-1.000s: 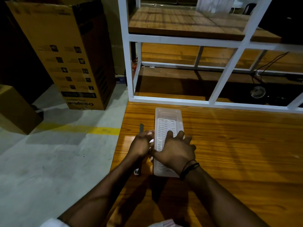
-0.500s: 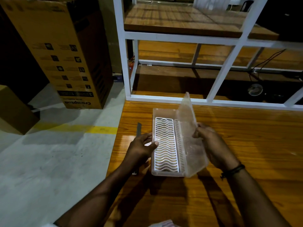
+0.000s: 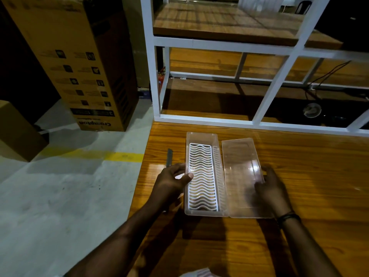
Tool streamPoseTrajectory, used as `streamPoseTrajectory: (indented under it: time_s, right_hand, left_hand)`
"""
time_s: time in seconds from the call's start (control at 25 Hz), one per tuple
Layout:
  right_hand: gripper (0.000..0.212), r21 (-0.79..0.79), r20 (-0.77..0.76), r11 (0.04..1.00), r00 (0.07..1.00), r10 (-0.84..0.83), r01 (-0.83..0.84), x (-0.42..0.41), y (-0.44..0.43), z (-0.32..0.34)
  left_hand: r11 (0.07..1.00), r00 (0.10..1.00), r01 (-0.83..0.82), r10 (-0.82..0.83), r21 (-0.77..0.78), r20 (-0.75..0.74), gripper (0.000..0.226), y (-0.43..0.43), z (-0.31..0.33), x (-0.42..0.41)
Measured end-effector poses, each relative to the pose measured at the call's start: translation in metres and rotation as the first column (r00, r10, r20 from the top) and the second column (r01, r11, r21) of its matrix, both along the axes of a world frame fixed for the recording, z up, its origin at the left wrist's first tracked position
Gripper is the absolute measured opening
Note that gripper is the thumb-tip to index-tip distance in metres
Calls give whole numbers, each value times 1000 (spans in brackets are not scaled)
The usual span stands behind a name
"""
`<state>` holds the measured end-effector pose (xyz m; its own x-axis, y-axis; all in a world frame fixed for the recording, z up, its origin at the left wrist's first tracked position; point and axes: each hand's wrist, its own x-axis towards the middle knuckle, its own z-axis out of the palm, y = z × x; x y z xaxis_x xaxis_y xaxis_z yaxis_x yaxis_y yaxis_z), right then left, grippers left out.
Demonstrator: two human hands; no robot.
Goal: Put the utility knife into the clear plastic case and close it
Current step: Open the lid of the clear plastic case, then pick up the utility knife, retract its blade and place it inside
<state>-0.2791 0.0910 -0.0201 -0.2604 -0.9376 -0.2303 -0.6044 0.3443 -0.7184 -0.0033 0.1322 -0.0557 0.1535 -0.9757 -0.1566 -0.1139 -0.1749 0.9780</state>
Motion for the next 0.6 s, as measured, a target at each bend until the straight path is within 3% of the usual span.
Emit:
streamPoseTrajectory:
  time_s: [0.24,0.36,0.48,0.6]
  right_hand:
    - [43,51,-380,998,924,38,-20,10,0,-8]
    - [44,-17,-406,997,912,64,-78,17,1,-3]
    - [46,-131,-357,969,922,150,-208,31,3,4]
    - [42,-233,-324,923,920,223,-306,59,4,17]
  left_hand:
    - [998,999,-36,34,44,41,42,6,4,0]
    - [991,988,-111,102,75,113,35,13,4,8]
    - [972,889,-228,187,50,418,22,21,8,24]
    - [956,714,-262,102,130,692,34,29,13,34]
